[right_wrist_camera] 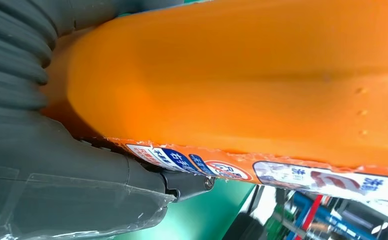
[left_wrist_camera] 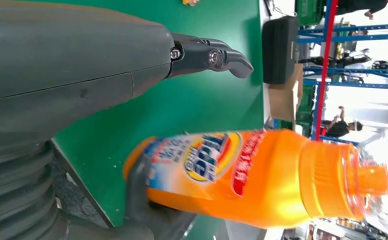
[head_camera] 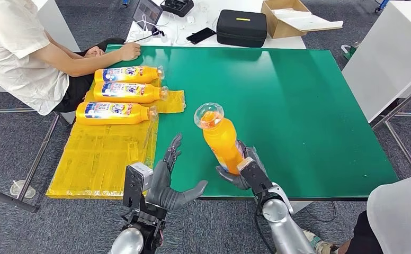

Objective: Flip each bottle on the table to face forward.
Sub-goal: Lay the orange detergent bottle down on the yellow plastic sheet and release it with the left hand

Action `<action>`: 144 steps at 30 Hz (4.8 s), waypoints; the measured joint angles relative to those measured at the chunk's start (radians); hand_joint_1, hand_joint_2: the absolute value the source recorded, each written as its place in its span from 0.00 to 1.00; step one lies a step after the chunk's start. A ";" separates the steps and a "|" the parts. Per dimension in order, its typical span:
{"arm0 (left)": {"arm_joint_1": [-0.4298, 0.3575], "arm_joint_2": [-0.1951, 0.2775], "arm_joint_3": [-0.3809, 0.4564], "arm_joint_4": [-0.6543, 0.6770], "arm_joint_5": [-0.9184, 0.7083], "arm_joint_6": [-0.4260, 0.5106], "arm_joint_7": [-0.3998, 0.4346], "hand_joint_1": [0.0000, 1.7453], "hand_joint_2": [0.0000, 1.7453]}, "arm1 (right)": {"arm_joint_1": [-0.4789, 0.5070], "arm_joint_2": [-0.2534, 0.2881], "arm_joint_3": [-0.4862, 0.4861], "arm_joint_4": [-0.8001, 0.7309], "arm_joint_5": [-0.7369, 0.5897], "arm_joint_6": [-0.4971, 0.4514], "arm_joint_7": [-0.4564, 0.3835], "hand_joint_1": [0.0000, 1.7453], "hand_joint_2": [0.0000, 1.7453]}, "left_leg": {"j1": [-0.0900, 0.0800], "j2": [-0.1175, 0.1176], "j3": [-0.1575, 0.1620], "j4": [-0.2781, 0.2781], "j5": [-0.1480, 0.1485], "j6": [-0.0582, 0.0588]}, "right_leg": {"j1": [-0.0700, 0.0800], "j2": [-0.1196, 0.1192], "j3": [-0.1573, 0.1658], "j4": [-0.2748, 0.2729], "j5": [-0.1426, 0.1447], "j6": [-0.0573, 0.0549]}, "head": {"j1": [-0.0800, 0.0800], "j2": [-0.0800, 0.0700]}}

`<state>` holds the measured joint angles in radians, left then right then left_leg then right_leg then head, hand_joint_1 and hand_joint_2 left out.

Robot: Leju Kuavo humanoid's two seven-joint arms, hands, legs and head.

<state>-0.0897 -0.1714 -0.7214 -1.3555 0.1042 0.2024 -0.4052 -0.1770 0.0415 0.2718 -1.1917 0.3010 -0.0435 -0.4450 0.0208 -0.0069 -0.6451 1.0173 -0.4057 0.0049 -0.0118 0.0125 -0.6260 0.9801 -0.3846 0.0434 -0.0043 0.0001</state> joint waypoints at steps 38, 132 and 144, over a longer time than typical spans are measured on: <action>-0.086 -0.035 0.030 0.004 0.133 -0.016 -0.051 0.75 1.00 | -0.059 0.014 0.239 0.020 0.055 -0.009 -0.012 1.00 1.00 | 0.000 0.000 -0.001 0.000 0.001 0.000 | 0.000 0.000 -0.001 0.000 0.000 0.000 | 0.000 0.000; -0.463 0.093 0.274 0.904 -1.107 0.138 0.147 0.10 1.00 | -0.011 0.062 -0.019 -0.186 -0.073 -0.643 -0.253 0.00 1.00 | 0.000 -0.002 0.000 0.000 0.004 -0.001 | 0.000 -0.002 0.000 0.002 0.001 -0.001 | 0.000 0.000; -0.463 0.087 0.275 0.913 -0.982 -0.081 0.031 0.00 1.00 | -0.011 0.048 0.009 -0.162 -0.098 -0.635 -0.253 0.00 1.00 | 0.000 -0.004 0.002 0.000 0.005 -0.001 | 0.000 -0.004 0.003 0.002 0.001 -0.001 | 0.000 0.000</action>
<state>-0.5531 -0.0843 -0.4463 -0.4429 -0.8773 0.1213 -0.3747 -0.1880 0.0896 0.2807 -1.3535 0.2031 -0.6784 -0.6977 0.0209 -0.0104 -0.6427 1.0172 -0.4011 0.0039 -0.0117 0.0090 -0.6227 0.9822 -0.3838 0.0427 -0.0040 0.0000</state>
